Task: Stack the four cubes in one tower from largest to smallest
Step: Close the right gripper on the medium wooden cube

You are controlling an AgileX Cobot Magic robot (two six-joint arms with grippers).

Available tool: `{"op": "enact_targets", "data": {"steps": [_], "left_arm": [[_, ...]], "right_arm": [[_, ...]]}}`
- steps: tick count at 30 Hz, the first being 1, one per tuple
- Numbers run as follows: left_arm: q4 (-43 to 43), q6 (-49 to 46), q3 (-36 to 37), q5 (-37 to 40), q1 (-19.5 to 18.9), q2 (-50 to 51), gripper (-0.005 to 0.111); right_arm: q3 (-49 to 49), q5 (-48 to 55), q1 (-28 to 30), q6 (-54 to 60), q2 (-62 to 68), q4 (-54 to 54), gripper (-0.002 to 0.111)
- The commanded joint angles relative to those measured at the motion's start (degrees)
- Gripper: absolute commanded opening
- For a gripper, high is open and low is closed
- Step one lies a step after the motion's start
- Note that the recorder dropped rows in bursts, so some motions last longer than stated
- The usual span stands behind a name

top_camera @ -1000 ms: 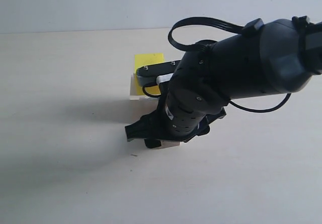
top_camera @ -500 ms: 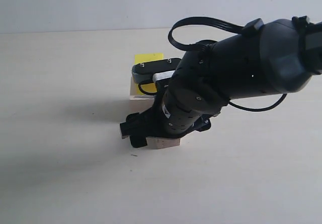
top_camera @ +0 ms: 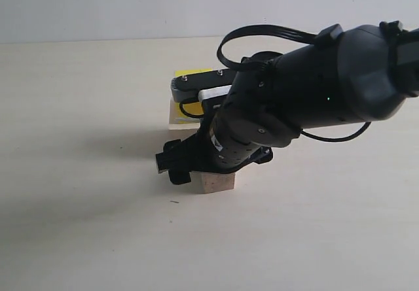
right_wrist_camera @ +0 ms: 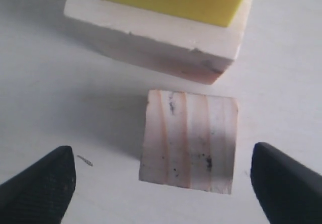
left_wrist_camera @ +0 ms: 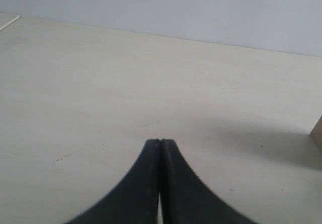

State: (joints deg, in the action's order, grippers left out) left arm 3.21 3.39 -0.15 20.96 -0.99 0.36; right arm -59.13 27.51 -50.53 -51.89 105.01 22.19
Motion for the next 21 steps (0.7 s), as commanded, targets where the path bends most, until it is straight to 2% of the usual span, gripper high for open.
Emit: {"op": "enact_targets", "data": {"steps": [1,21], "left_arm": [[-0.08,0.02,0.15,-0.33,0.36,-0.36,0.000],[-0.08,0.02,0.15,-0.33,0.36,-0.36,0.000]], "right_arm": [[0.19,-0.32,-0.03,-0.66,1.23,0.89,0.089],[0.19,-0.23,-0.03,-4.22,2.95,3.92,0.089]]}}
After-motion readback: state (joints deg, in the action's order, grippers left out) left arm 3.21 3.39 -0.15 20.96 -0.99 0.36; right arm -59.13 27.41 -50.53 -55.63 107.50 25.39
